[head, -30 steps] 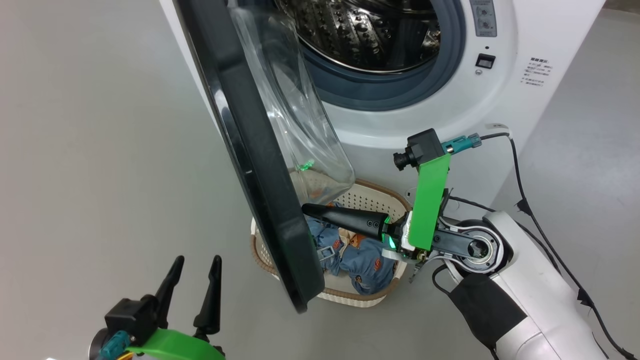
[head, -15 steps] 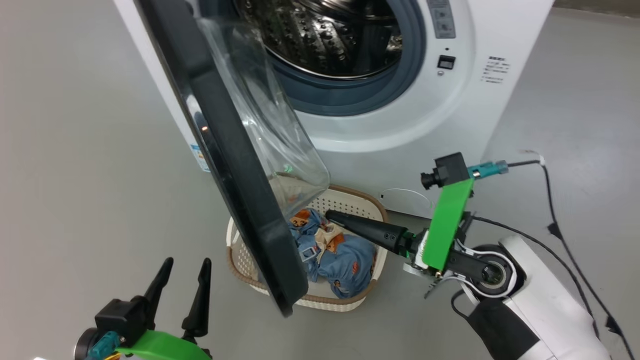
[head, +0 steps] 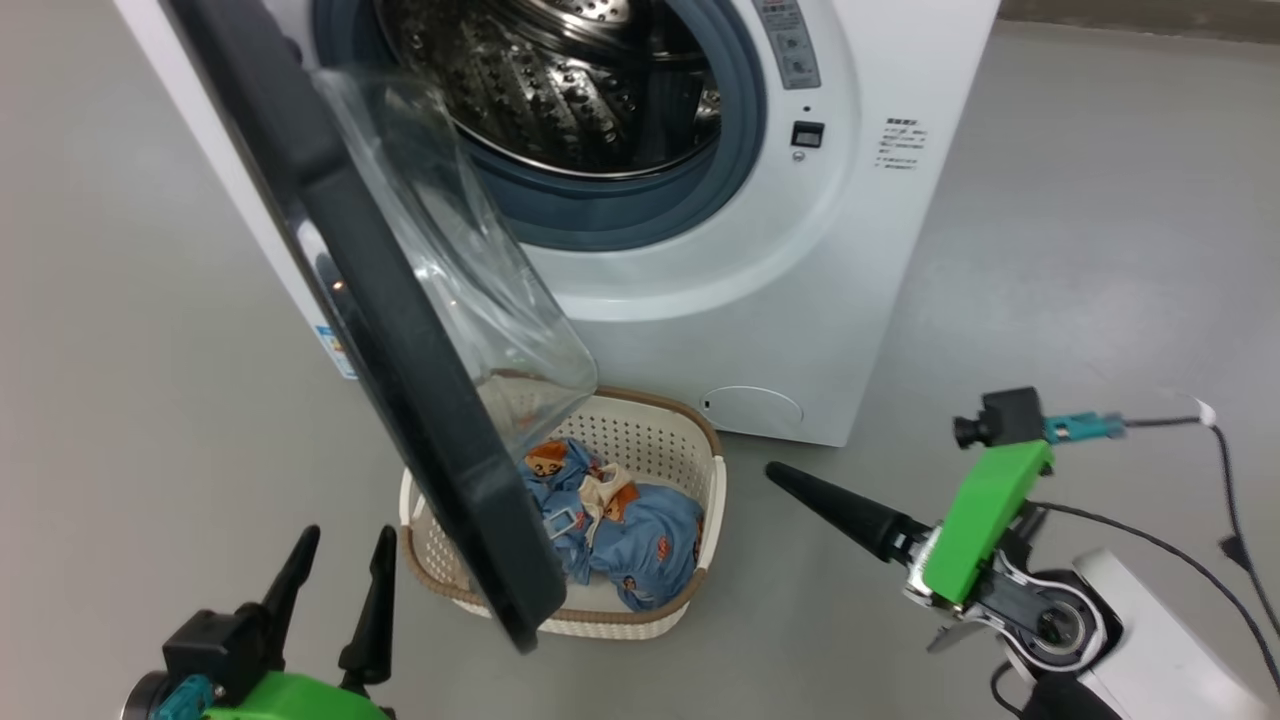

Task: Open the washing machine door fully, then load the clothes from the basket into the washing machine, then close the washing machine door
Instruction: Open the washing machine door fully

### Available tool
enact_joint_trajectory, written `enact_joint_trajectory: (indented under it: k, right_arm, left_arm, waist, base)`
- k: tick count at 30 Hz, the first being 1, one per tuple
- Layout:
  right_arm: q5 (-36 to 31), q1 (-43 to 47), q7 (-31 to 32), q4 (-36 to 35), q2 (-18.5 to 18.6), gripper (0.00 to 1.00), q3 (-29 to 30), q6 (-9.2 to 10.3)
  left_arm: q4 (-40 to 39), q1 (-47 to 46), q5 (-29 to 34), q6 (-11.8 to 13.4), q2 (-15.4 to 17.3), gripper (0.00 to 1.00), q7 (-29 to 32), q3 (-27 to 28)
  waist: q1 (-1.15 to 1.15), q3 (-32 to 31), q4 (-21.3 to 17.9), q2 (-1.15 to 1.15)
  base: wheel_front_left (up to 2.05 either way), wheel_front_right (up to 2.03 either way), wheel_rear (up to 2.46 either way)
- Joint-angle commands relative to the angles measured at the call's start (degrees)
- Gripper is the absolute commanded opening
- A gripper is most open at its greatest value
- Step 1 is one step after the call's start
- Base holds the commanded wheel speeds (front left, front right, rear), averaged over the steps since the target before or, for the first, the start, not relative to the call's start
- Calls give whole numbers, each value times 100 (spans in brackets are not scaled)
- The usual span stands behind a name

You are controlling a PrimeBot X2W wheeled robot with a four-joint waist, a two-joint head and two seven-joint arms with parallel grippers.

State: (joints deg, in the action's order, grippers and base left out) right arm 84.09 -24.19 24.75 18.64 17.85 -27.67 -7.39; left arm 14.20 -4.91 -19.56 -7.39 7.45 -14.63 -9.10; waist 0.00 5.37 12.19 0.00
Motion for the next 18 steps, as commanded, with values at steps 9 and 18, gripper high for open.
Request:
enact_joint_trajectory:
  k: [9, 18]
  right_arm:
    - [-276, 431, -1013, 1, 590, 100, -262, -10]
    - [-609, 747, -2079, 328, 1103, 100, -728, -10]
  left_arm:
    - [-184, 44, -36, -10, 173, 100, -37, 280]
    - [-181, 142, -39, -10, 185, 100, -37, 351]
  waist:
    - [0, -34, -297, 0]
    - [0, -136, -449, 0]
  base:
    - [0, 0, 0]
    - [0, 0, 0]
